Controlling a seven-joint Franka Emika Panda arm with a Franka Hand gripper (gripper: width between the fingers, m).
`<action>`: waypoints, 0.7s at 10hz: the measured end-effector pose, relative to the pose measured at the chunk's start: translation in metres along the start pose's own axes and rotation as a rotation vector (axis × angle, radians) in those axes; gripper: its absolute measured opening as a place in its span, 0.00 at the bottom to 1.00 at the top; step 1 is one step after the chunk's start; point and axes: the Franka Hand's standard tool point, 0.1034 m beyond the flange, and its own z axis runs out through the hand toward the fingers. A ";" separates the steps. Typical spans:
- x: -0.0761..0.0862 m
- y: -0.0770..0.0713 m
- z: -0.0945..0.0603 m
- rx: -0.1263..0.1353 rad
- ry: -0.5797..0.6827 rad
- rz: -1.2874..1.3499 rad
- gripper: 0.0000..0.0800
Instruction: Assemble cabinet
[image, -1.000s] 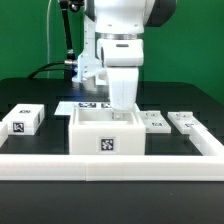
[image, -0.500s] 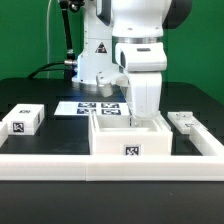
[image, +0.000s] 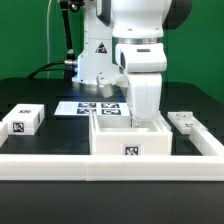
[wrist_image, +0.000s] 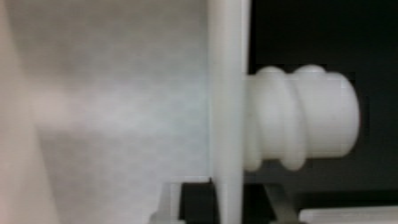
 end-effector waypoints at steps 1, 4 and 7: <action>0.009 0.002 -0.001 -0.004 0.007 -0.002 0.05; 0.036 0.006 0.001 -0.007 0.029 -0.003 0.05; 0.059 0.012 0.003 -0.012 0.039 -0.003 0.05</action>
Offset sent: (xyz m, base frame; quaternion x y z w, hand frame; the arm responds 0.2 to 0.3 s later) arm 0.0110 0.0437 -0.0031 -0.0012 0.0173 0.0039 0.9998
